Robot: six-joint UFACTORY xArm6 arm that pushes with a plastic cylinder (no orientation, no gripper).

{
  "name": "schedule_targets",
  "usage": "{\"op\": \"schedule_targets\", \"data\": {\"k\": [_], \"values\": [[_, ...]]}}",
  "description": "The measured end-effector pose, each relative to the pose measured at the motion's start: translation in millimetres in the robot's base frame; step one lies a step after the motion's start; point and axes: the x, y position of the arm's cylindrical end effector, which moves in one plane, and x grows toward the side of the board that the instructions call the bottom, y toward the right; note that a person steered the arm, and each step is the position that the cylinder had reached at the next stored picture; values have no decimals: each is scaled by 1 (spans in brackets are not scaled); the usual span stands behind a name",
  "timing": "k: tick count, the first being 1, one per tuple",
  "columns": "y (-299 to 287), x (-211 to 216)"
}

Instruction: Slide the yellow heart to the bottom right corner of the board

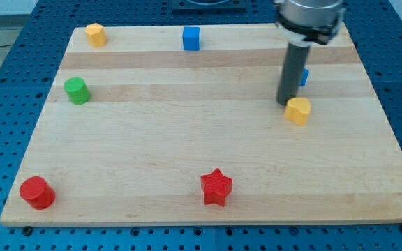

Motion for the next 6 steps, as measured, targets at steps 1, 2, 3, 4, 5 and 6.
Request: {"op": "schedule_targets", "data": {"k": [1,2,3,4,5,6], "values": [[22,1],[22,27],[22,60],[24,91],[26,116],[9,119]]}}
